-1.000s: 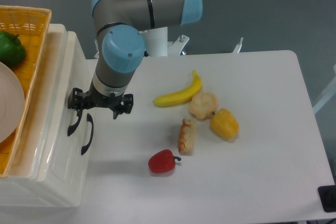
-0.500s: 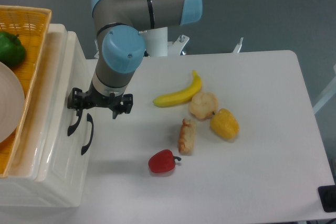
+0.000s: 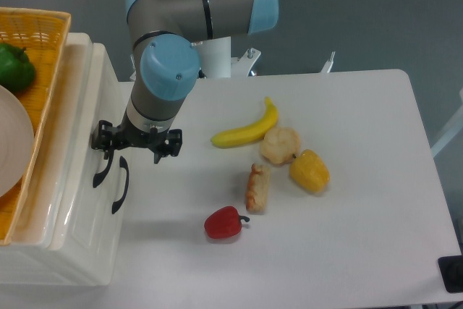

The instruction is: Slide open the top white drawer

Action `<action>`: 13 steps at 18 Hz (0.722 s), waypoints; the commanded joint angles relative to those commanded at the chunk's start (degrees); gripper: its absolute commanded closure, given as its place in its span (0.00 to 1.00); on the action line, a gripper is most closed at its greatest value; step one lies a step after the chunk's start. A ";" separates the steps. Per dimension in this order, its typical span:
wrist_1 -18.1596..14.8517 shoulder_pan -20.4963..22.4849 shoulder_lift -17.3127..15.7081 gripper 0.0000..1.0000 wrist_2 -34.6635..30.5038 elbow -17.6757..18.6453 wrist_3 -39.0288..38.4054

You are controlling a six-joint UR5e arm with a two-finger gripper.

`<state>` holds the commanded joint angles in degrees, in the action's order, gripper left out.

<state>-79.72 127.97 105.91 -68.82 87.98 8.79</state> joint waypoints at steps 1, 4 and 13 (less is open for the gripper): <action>0.00 -0.09 0.09 0.00 -0.09 0.00 0.00; 0.09 -0.09 0.09 0.00 -0.09 0.17 0.00; 0.53 0.00 0.00 0.00 -1.84 0.09 0.00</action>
<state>-79.19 127.97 105.91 -70.66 88.07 8.79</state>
